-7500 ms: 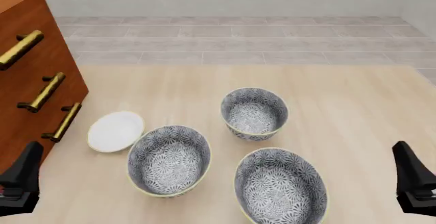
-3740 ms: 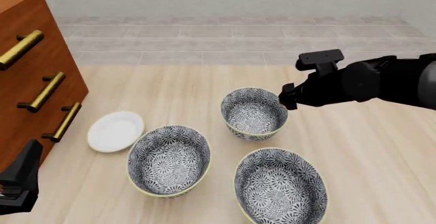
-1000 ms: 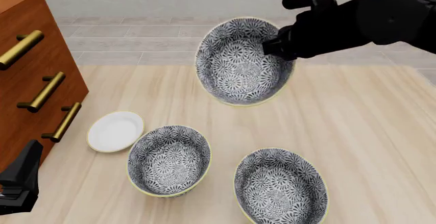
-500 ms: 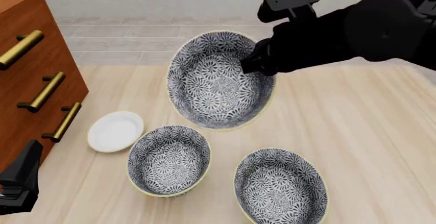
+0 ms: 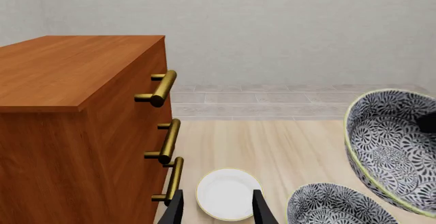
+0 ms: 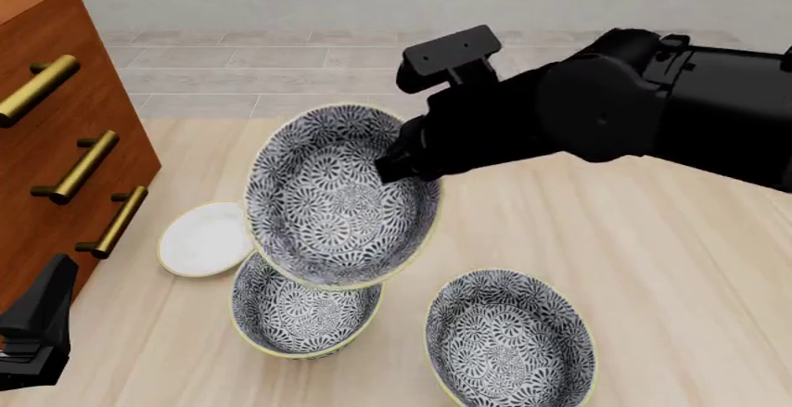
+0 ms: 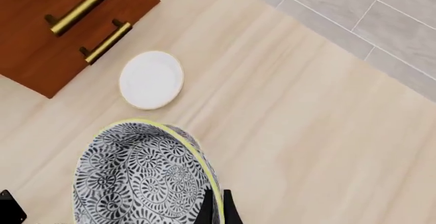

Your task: Stack the bowl at the front on the bowl in the middle.

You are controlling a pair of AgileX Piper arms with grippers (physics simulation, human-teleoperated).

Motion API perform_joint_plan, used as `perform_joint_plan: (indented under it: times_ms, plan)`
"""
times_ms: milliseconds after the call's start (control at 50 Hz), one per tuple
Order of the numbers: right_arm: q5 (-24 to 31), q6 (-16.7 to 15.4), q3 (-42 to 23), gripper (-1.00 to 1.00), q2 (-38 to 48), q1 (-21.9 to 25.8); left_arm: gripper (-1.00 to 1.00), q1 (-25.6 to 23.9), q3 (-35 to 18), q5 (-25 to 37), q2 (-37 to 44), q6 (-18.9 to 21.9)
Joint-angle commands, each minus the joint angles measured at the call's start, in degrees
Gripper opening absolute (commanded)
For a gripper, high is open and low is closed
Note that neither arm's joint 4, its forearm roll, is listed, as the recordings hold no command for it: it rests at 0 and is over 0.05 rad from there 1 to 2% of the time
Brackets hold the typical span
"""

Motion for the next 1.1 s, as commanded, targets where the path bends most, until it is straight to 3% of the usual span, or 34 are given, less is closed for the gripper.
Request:
perform_joint_plan:
  times_ms: [20,1100]
  plan:
    - [-1.9,1.1,-0.6,-1.00,2.7,2.8,1.00,0.0,0.0,0.0,0.0,0.0]
    - [-8.6,2.7,3.5,-1.00,10.3,6.9,1.00,0.0,0.0,0.0,0.0,0.0]
